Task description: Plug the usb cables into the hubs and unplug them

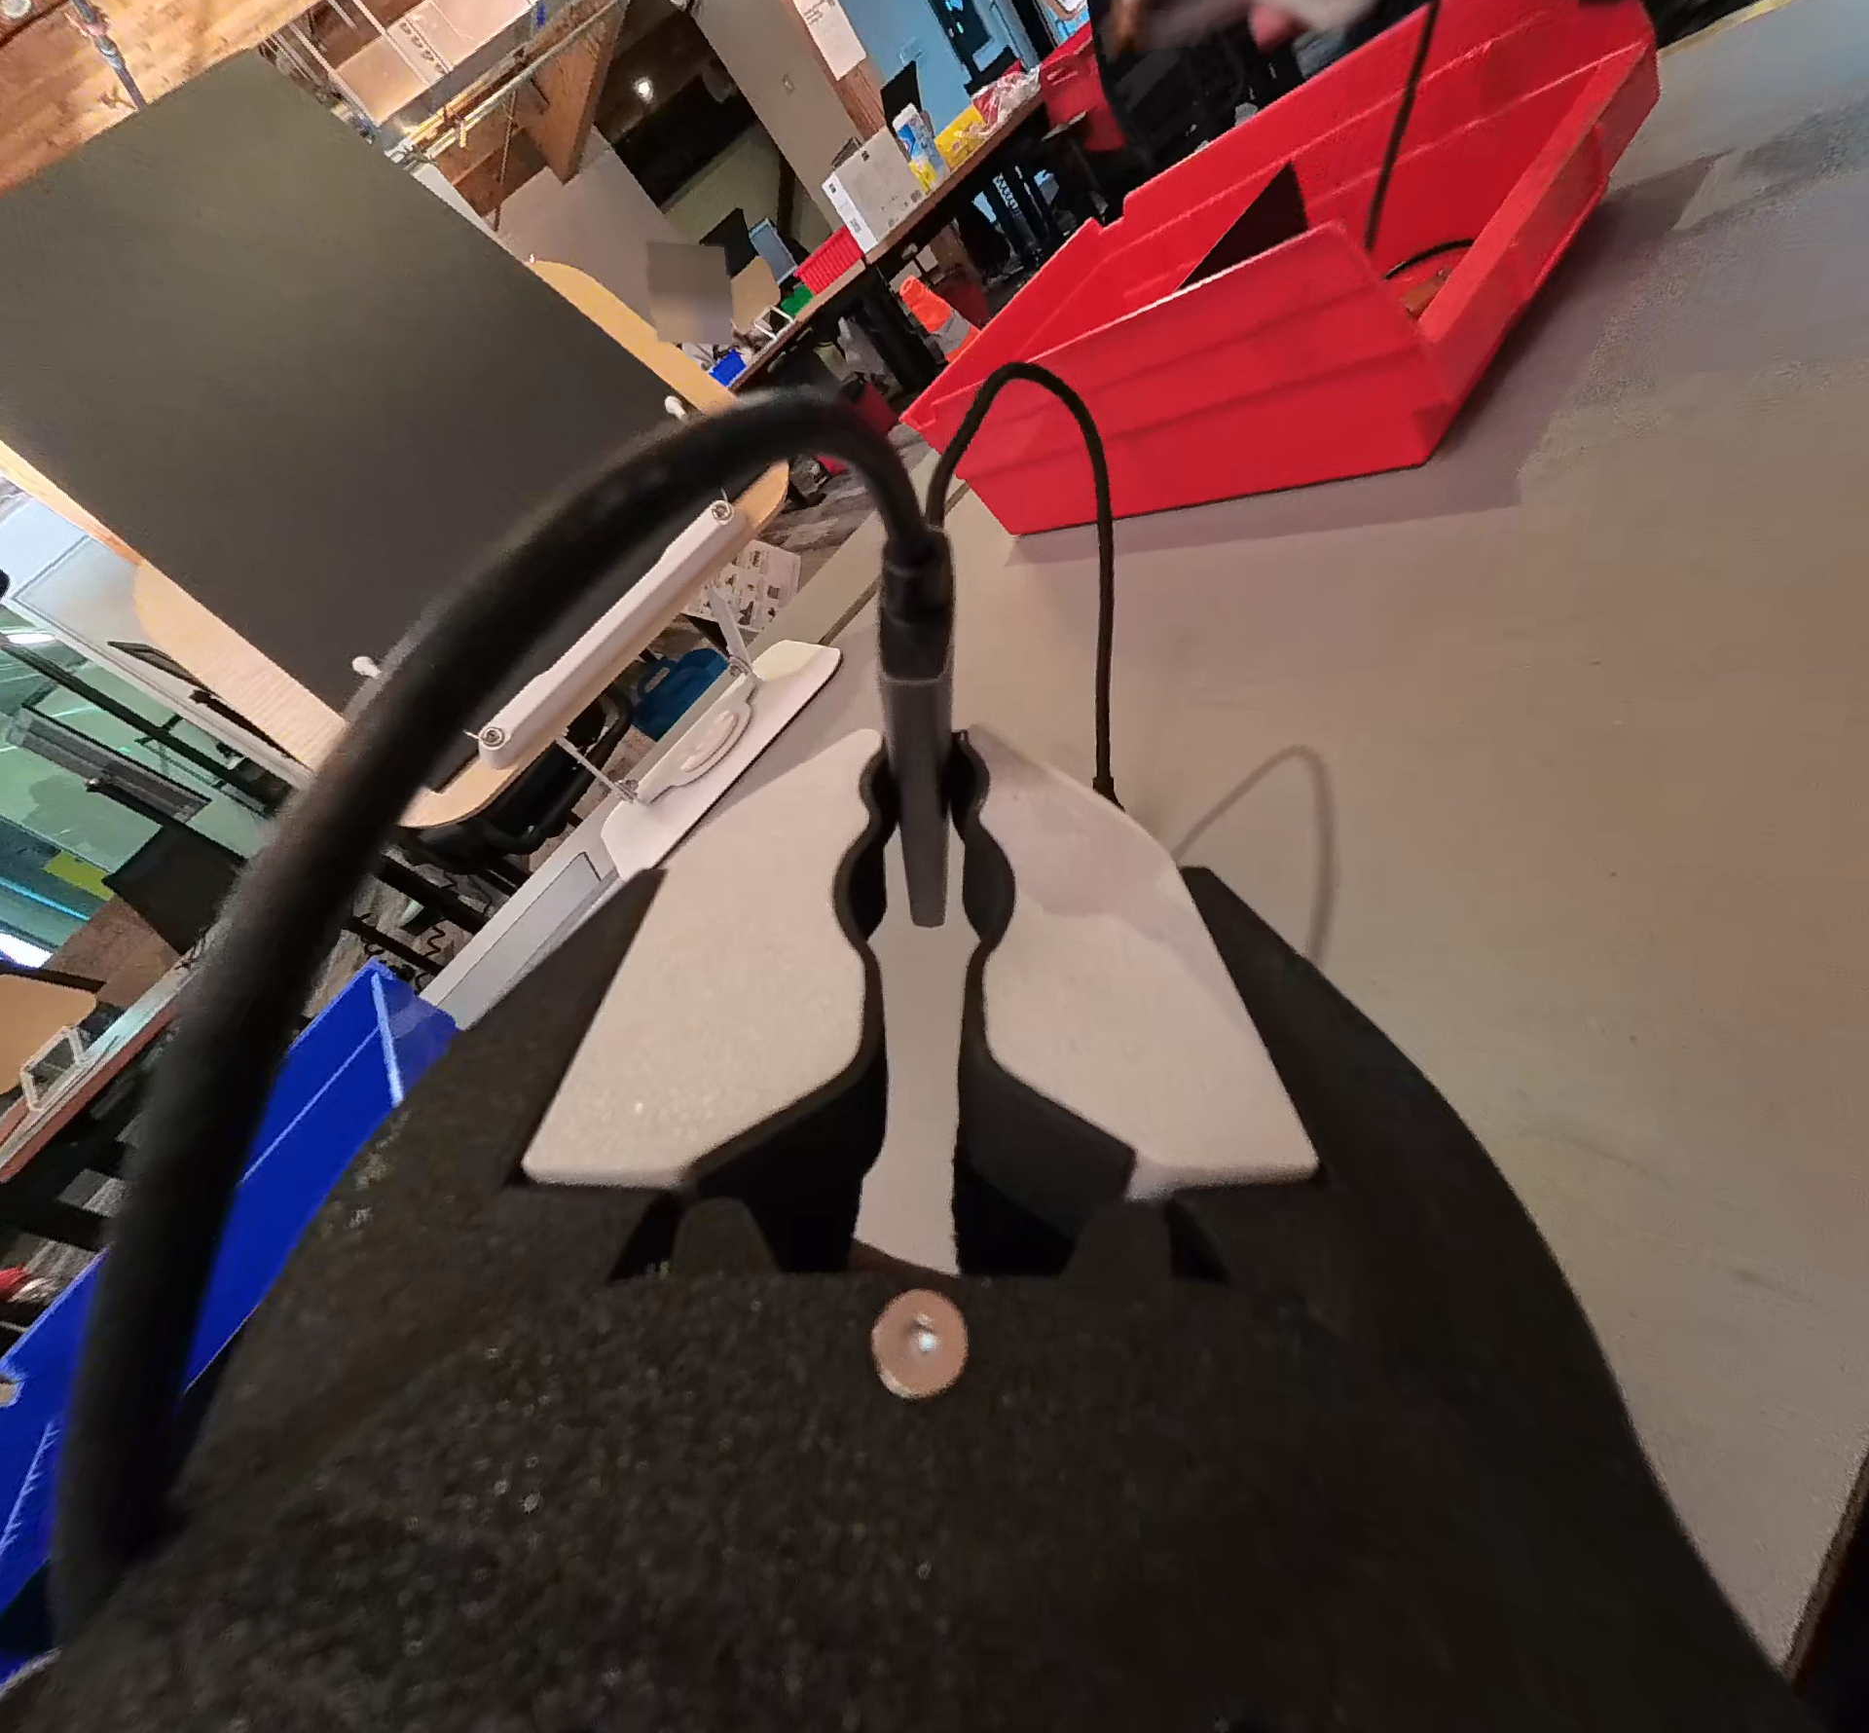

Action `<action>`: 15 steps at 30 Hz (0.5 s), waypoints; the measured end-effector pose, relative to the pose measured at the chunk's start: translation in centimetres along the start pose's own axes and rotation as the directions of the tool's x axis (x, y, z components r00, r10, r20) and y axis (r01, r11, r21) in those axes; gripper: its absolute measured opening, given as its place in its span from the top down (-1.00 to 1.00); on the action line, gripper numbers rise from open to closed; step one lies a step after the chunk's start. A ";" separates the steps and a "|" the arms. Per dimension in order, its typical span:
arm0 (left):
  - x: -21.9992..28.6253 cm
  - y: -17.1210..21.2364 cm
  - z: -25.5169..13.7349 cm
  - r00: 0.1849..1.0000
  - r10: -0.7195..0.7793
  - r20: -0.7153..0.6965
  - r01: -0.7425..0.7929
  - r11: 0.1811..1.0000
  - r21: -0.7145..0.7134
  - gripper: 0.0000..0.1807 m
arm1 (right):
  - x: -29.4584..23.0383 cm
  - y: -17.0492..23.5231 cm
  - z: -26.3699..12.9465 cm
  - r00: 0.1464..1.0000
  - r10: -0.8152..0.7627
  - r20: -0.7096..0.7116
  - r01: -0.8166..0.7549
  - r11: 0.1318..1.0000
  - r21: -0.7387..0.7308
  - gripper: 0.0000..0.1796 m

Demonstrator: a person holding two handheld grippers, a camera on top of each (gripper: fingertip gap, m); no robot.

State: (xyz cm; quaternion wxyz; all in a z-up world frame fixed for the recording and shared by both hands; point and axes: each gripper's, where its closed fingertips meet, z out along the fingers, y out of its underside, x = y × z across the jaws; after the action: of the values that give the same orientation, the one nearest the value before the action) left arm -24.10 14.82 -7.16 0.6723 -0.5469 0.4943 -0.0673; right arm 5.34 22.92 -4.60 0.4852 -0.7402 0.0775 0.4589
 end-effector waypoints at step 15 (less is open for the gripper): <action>0.2 0.5 0.2 1.000 -0.014 -0.019 0.014 1.000 -0.013 0.90 | 8.7 7.9 0.7 0.730 -0.600 -0.329 0.261 0.688 -0.677 0.65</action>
State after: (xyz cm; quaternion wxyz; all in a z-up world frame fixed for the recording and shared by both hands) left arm -24.06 15.01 -7.71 0.6637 -0.5539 0.4973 -0.0742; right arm 5.44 22.32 -16.37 0.2879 -0.9440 -0.1227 0.1046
